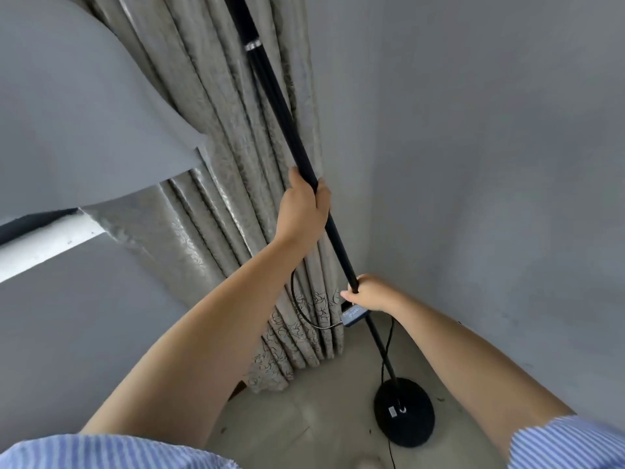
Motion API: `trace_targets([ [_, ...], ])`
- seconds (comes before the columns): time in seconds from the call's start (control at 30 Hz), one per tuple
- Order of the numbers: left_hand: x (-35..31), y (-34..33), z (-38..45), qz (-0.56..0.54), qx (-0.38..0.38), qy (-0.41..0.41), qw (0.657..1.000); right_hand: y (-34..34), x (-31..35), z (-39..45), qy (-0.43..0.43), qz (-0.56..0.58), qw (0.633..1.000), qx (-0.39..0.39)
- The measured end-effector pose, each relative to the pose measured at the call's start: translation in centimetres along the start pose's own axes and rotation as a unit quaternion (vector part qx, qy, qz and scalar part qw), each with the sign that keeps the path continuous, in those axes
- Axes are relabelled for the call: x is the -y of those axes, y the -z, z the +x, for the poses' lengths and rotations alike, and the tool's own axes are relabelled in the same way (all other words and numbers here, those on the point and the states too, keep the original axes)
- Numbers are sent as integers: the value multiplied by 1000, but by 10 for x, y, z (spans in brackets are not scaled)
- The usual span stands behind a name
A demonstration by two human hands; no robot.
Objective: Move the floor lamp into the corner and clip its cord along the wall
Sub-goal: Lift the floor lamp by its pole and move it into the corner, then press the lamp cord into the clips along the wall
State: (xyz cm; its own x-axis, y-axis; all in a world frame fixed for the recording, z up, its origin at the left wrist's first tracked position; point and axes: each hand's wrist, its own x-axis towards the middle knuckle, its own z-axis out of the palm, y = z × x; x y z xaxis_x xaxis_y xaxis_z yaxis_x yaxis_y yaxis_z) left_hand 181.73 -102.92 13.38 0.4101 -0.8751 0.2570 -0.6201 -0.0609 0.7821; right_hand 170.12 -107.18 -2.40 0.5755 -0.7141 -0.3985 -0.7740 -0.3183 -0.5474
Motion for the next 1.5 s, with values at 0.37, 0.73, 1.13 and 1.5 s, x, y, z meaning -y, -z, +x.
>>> trace_targets([
  [0.37, -10, -12, 57, 28, -28, 34, 999, 45, -1, 73, 9, -13, 999, -32],
  [0.73, -8, -28, 99, 104, -47, 11, 993, 67, -1, 122, 25, -33, 995, -96],
  [1.13, -5, -69, 119, 51, -119, 18, 991, 77, -82, 70, -56, 18, 996, -61],
  [1.5, 70, -119, -2, 234, 204, 56, 949, 35, -112, -84, -120, 185, 973, -72],
])
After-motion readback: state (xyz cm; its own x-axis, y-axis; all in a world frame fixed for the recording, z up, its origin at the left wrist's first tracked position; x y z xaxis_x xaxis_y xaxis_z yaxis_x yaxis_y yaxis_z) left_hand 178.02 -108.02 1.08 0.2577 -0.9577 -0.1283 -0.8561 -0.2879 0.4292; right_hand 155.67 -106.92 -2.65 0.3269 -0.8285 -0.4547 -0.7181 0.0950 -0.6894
